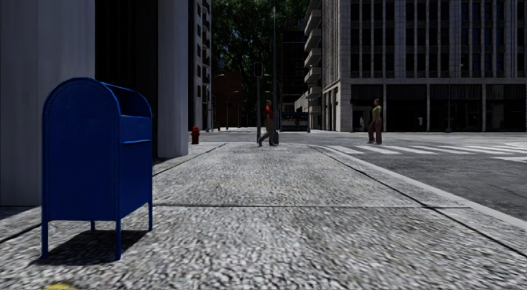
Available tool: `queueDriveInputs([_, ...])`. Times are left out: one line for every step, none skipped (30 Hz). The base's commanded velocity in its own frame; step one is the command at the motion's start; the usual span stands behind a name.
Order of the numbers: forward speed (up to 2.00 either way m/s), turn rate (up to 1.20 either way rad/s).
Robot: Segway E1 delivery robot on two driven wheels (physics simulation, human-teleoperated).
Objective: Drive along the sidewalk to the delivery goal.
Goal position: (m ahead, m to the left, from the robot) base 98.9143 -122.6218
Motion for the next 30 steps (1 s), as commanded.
queueDriveInputs([2.0,0.0])
queueDriveInputs([2.0,0.0])
queueDriveInputs([2.0,0.0])
queueDriveInputs([2.0,0.0])
queueDriveInputs([2.0,0.0])
queueDriveInputs([2.0,0.0])
queueDriveInputs([2.0,0.0])
queueDriveInputs([2.0,0.0])
queueDriveInputs([2.0,0.0])
queueDriveInputs([2.0,0.0])
queueDriveInputs([2.0,0.0])
queueDriveInputs([2.0,0.0])
queueDriveInputs([2.0,0.0])
queueDriveInputs([2.0,0.0])
queueDriveInputs([2.0,0.0])
queueDriveInputs([2.0,0.0])
queueDriveInputs([2.0,0.0])
queueDriveInputs([2.0,0.0])
queueDriveInputs([2.0,0.0])
queueDriveInputs([2.0,0.0])
queueDriveInputs([2.0,0.0])
queueDriveInputs([2.0,0.0])
queueDriveInputs([2.0,0.0])
queueDriveInputs([2.0,0.0])
queueDriveInputs([2.0,0.0])
queueDriveInputs([2.0,0.0])
queueDriveInputs([2.0,0.0])
queueDriveInputs([2.0,0.0])
queueDriveInputs([2.0,0.0])
queueDriveInputs([2.0,0.0])
